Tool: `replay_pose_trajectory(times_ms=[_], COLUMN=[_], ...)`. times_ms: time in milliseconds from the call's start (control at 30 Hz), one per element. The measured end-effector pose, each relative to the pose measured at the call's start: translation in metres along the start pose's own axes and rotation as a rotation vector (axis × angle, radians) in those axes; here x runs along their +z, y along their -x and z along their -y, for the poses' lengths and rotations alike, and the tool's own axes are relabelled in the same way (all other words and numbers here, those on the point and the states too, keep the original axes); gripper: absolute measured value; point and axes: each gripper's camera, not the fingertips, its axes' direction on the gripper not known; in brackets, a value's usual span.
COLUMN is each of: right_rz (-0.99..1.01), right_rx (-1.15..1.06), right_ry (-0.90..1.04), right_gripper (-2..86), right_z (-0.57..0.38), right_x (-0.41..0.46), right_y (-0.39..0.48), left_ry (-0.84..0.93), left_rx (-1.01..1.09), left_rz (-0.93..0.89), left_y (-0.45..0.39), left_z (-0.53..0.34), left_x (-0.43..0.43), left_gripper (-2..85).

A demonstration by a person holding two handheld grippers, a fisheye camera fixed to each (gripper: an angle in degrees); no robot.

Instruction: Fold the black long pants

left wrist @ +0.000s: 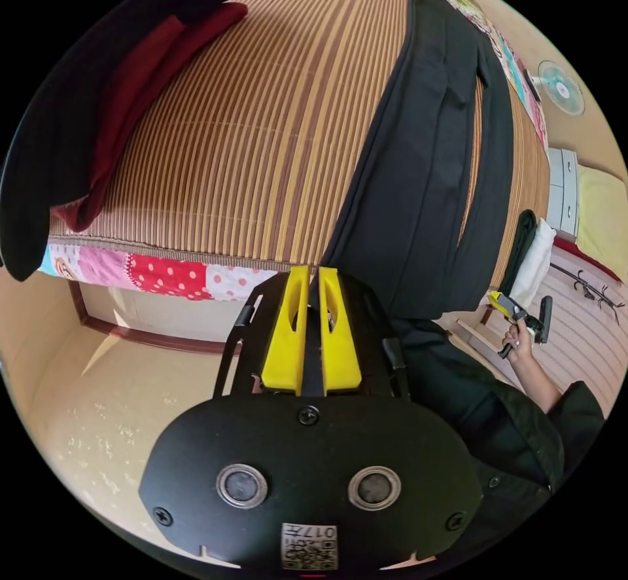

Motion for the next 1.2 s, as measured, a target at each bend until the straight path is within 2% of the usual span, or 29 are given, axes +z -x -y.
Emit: replay_pose_trajectory(times_ms=[100,267,367,500,567,633,700,800,867,933,1000,1067,1133,1200], right_rz=[0.124,0.129,0.185,0.307,0.343,0.365,0.393,0.373,0.339,0.305,0.284,0.265,0.240,0.315], right_rx=[-0.014,-0.082,-0.143,-0.252,-0.319,-0.349,-0.414,-0.544,-0.623,-0.752,-0.921,-0.942,-0.875,-0.780], right_ry=[0.087,0.071,0.003,-0.071,-0.060,-0.040,-0.003,0.053,0.103,0.255,0.468,0.546,0.520,0.376], right_gripper=[10.5,4.5,3.5,3.1,3.0,3.0,2.9,2.9,3.0,3.2,3.7,4.1,4.5,5.5], right_z=[-0.002,-0.028,-0.062,-0.106,-0.116,-0.122,-0.126,-0.132,-0.134,-0.129,-0.107,-0.068,-0.006,0.096], right_x=[0.016,0.009,-0.026,-0.076,-0.087,-0.093,-0.095,-0.099,-0.103,-0.101,-0.107,-0.125,-0.147,-0.183], right_y=[-0.023,-0.037,-0.035,-0.006,0.015,0.034,0.061,0.094,0.105,0.108,0.093,0.077,0.068,0.069], left_ry=[0.008,-0.077,-0.104,-0.031,0.019,0.052,0.080,0.213,0.293,0.293,0.281,0.266,0.233,0.204], left_rx=[0.034,0.136,0.234,0.420,0.471,0.504,0.551,0.612,0.617,0.621,0.586,0.564,0.554,0.547], left_rz=[0.039,0.034,-0.032,-0.249,-0.323,-0.346,-0.342,-0.290,-0.239,-0.244,-0.321,-0.381,-0.418,-0.448], left_y=[0.011,-0.003,-0.043,-0.133,-0.175,-0.222,-0.250,-0.277,-0.278,-0.263,-0.245,-0.228,-0.210,-0.200], left_z=[-0.015,-0.030,-0.031,-0.027,-0.027,-0.031,-0.036,-0.041,-0.044,-0.048,-0.049,-0.051,-0.056,-0.063], left_x=[-0.011,-0.044,-0.062,-0.068,-0.067,-0.067,-0.067,-0.050,-0.039,-0.045,-0.053,-0.061,-0.073,-0.080], left_gripper=[3.6,1.7,3.3,4.7,7.9,15.6,16.8,15.1,9.8,2.5,1.3,0.7,0.2,0.1])
